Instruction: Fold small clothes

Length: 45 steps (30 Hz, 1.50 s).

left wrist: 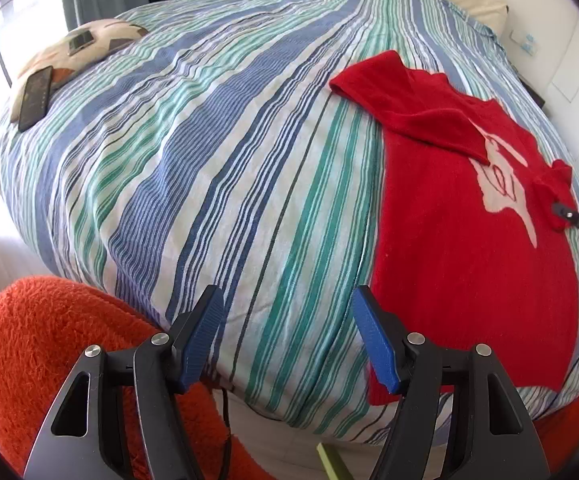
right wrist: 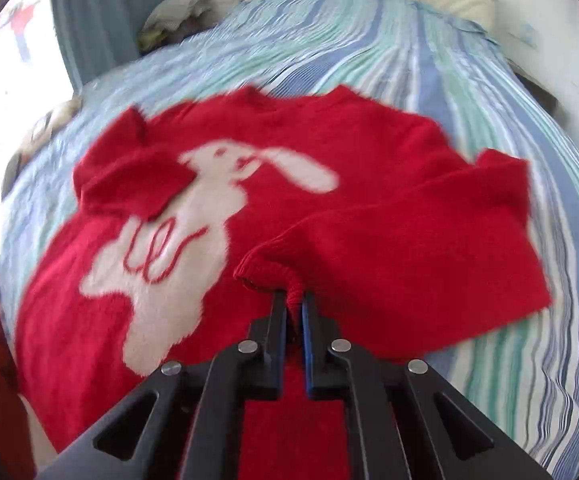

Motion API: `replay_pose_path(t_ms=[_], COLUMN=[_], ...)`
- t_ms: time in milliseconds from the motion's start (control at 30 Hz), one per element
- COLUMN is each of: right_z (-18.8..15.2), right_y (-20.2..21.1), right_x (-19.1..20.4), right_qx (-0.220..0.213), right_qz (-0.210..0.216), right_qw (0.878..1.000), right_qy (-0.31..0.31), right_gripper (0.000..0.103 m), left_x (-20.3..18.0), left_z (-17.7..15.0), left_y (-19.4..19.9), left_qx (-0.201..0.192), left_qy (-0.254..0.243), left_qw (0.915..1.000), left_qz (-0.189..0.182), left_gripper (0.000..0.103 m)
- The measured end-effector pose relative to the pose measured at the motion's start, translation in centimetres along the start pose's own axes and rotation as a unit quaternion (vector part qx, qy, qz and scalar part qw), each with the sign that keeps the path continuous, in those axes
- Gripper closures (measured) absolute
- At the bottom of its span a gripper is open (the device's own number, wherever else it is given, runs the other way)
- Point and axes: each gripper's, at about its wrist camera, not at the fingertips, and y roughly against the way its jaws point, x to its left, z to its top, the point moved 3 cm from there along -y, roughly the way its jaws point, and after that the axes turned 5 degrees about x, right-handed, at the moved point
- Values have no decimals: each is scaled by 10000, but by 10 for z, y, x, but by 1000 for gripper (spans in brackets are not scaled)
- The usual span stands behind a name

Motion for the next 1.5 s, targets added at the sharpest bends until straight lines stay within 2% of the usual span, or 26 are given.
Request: replay_pose_path(t_ms=[67, 167, 267, 333, 400, 533, 600, 633, 667, 733, 767, 800, 833, 867, 900, 967, 1000, 1033, 1100, 1200, 1300, 1400, 1467, 1500], right_z=[-2, -23, -64, -90, -114, -149, -160, -164, -169, -174, -174, -172, -169, -164, -158, -150, -151, -154, -159, -153, -153, -163, -170, -174], right_y=[44, 110, 155, 163, 158, 137, 127, 122, 119, 118, 118, 117, 116, 115, 115, 121, 123, 122, 118, 112, 112, 122, 137, 147], right_x=[-59, -170, -263, -300, -322, -336, -341, -343, -344, -344, -344, -344, -344, -342, -340, -337, -339, -344, -348, -341, -339, -340, -334, -330], right_qx=[-431, -905, -1039, -983, -948, -1110, -1231, -1278, -1356, -1546, -1574, -1517, -1385, -1168, -914, -682, -544, -433, -345, -155, -241, -446, -468, -494], right_qz=[-64, -331, -779, -769, -452, 268, 509, 612, 765, 972, 973, 898, 789, 543, 185, -499, -900, -1160, -1342, -1753, -1802, -1537, -1642, -1812], right_qw=[9955, 9703, 9397, 9268, 9133, 8759, 8557, 8440, 8312, 8135, 8127, 8169, 8263, 8408, 8555, 8764, 8826, 8840, 8816, 8936, 8974, 8932, 8902, 8874], right_qy=[-842, -2220, -3162, -3541, -3935, -4687, -5001, -5173, -5337, -5521, -5525, -5492, -5402, -5257, -5094, -4742, -4583, -4508, -4513, -4130, -4019, -4203, -4224, -4209], right_gripper=[97, 97, 97, 97, 97, 95, 88, 81, 70, 62, 60, 60, 65, 96, 99, 100, 100, 100, 101, 100, 98, 84, 61, 54], left_x=[0, -4, -11, -16, -19, -23, -21, -20, -19, -16, -15, -15, -15, -15, -16, -17, -18, -17, -15, -12, -12, -14, -20, -26], left_z=[0, -1, -3, -4, -5, -6, -6, -6, -6, -6, -6, -6, -6, -6, -6, -6, -7, -7, -7, -7, -7, -2, 10, 19], left_y=[-2, -5, -7, -8, -9, -9, -9, -9, -9, -9, -10, -11, -12, -13, -13, -13, -13, -13, -14, -16, -14, -2, 10, 16], left_qx=[28, 52, 52, 63, 67, 53, 63, 68, 73, 89, 101, 119, 138, 154, 161, 162, 162, 164, 187, 254, 256, 154, -8, -108], left_qy=[6, -83, -239, -347, -431, -528, -516, -491, -456, -376, -343, -325, -316, -322, -338, -378, -388, -391, -373, -335, -322, -359, -420, -468], left_qw=[10000, 9999, 9996, 9991, 9986, 9979, 9978, 9978, 9980, 9984, 9985, 9985, 9985, 9984, 9983, 9980, 9979, 9978, 9977, 9977, 9977, 9983, 9988, 9988], left_qz=[17, 70, 165, 232, 284, 370, 419, 430, 429, 413, 411, 414, 420, 432, 453, 486, 499, 513, 526, 523, 537, 435, 234, 122], left_gripper=[34, 34, 34, 34, 34, 34, 34, 34, 34, 34, 34, 34, 34, 34, 34, 34, 34, 34, 34, 34, 34, 34, 34, 34])
